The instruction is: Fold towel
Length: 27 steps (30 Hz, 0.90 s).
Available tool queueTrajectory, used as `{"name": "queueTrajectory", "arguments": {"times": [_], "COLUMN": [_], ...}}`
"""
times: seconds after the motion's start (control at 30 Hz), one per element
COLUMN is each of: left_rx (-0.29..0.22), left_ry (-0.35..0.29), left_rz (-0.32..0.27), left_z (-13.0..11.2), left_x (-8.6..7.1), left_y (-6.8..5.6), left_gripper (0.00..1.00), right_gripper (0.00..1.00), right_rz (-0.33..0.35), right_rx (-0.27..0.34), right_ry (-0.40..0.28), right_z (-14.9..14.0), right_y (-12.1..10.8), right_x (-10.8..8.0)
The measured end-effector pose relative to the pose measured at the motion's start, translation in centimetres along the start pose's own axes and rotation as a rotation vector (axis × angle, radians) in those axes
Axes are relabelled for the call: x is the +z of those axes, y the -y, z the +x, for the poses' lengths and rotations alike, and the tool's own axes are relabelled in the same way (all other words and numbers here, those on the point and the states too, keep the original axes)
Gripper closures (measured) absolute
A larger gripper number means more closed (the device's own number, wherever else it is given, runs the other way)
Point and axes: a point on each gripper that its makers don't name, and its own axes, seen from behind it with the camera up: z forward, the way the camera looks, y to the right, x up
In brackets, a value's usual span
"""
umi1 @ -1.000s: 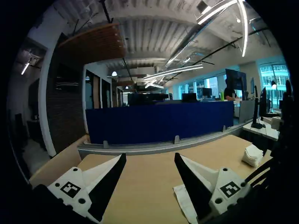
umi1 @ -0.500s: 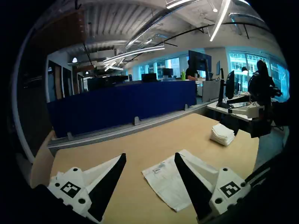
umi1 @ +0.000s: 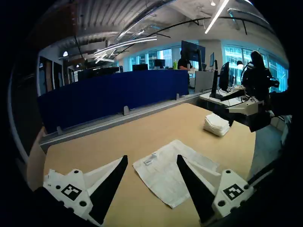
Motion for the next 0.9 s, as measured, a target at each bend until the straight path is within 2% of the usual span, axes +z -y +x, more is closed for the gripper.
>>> {"name": "queueTrajectory", "arguments": {"times": [0.17, 0.4, 0.67, 0.9], "left_rx": [0.015, 0.03, 0.004, -0.028], "left_ry": [0.051, 0.151, 0.25, 0.325], "left_rz": [-0.03, -0.068, -0.092, -0.115], "left_z": [-2.9, -8.7, -14.7, -19.0], "left_x": [0.9, 2.0, 3.0, 4.0], "left_y": [-1.0, -2.8, -4.6, -5.9], "left_gripper": [0.04, 0.04, 0.04, 0.04], "right_gripper": [0.0, 0.0, 0.0, 0.0], "right_rz": [0.023, 0.045, 0.071, 0.092], "right_rx": [0.011, 0.021, 0.011, 0.03], "right_ry": [0.032, 0.073, 0.154, 0.228], "right_z": [-2.6, -6.7, -12.8, -17.7], "right_y": [0.7, 2.0, 3.7, 4.8], "right_x": [0.6, 1.9, 3.2, 3.7]}}
